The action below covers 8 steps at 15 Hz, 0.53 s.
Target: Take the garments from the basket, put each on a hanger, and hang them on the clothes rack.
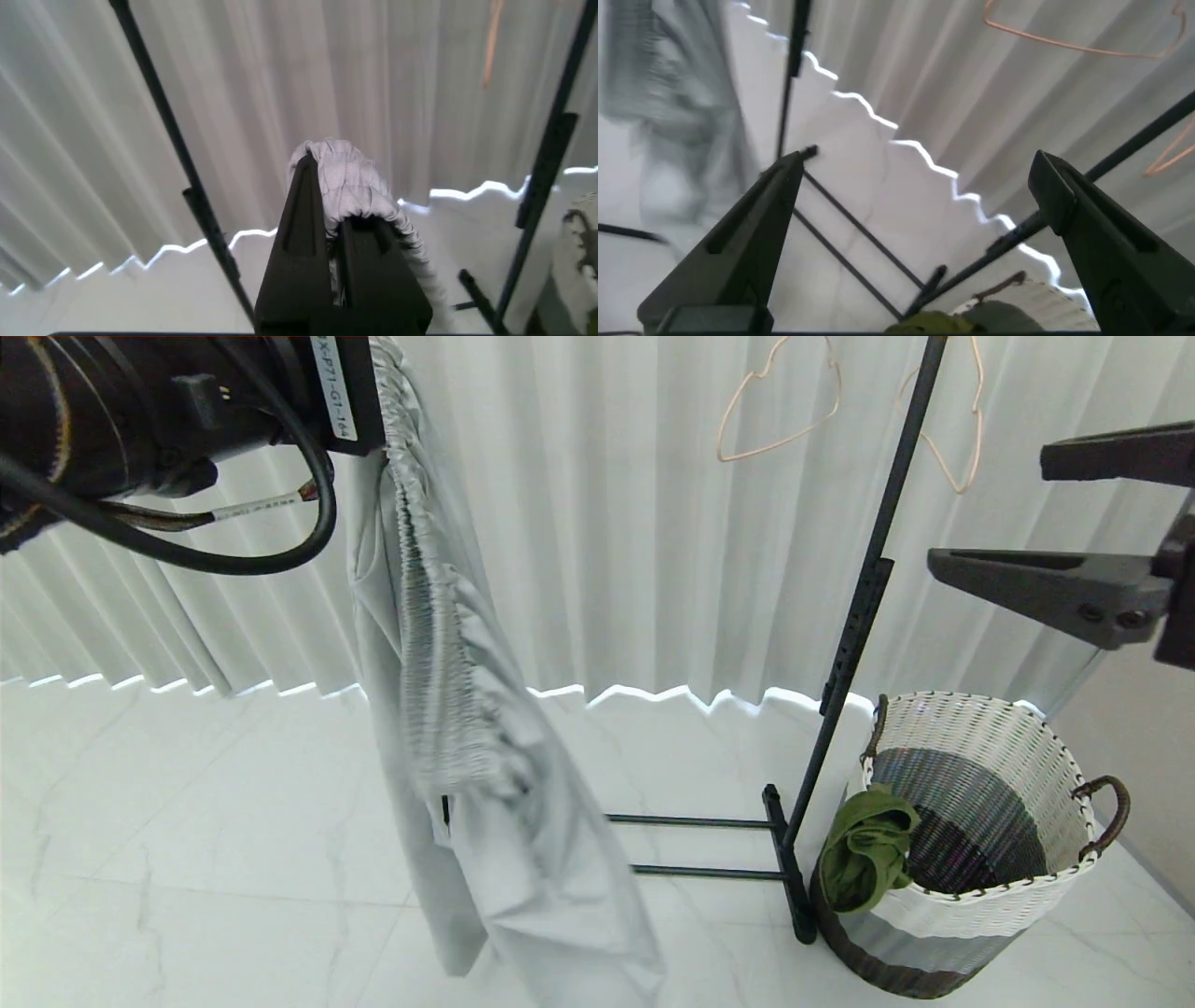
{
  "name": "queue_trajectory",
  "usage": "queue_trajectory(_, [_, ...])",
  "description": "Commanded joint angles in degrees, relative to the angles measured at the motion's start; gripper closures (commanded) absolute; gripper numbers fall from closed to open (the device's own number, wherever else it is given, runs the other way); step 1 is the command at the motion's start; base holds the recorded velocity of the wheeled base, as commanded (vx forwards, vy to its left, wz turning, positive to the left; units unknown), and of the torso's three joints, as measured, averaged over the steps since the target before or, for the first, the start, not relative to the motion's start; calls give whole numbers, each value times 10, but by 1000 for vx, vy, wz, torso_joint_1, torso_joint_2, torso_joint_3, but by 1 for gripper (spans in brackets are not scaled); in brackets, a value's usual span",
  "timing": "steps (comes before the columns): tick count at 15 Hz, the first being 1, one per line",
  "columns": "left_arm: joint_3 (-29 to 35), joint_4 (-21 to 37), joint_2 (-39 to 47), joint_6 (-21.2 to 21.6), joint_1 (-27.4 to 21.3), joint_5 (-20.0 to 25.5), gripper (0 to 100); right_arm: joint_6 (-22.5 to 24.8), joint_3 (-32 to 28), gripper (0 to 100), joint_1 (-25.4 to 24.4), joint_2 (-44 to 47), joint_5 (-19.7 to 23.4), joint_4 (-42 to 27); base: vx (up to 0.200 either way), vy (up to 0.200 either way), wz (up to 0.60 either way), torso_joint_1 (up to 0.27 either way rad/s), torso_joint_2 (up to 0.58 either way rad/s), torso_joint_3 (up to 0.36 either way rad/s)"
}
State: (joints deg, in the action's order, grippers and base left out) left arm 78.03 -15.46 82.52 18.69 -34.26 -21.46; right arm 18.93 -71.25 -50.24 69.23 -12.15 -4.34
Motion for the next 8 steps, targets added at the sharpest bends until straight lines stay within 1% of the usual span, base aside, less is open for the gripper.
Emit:
queue_trajectory(1, [5, -1, 10, 6, 6, 0, 100, -4, 26, 0, 39, -44, 4, -2, 0, 0, 0, 0, 0, 0])
queue_trajectory(2, [5, -1, 6, 23, 11, 2, 100, 0, 33, 0, 95, -45, 3, -5, 0, 0, 0, 0, 0, 0])
queue_trajectory(3, [5, -1, 4, 43, 23, 4, 100, 7, 36, 0, 164, -44, -5, -29, 0, 0, 0, 0, 0, 0])
queue_trajectory(4, [6, -1, 3, 57, 31, 9, 100, 24, 40, 0, 230, -45, -26, -64, 0, 0, 0, 0, 0, 0])
queue_trajectory(5, [5, -1, 2, 57, 40, 15, 100, 44, 51, 0, 277, -44, -44, -74, 0, 0, 0, 0, 0, 0])
queue_trajectory(6, [4, -1, -1, 59, 49, 22, 100, 55, 67, 0, 319, -43, -53, -68, 0, 0, 0, 0, 0, 0])
queue_trajectory(7, [4, -1, -1, 59, 49, 22, 100, 55, 67, 0, 319, -43, -53, -68, 0, 0, 0, 0, 0, 0])
queue_trajectory(8, [7, -1, -3, 72, 64, 26, 100, 77, 95, 0, 373, -45, -55, -39, 0, 0, 0, 0, 0, 0])
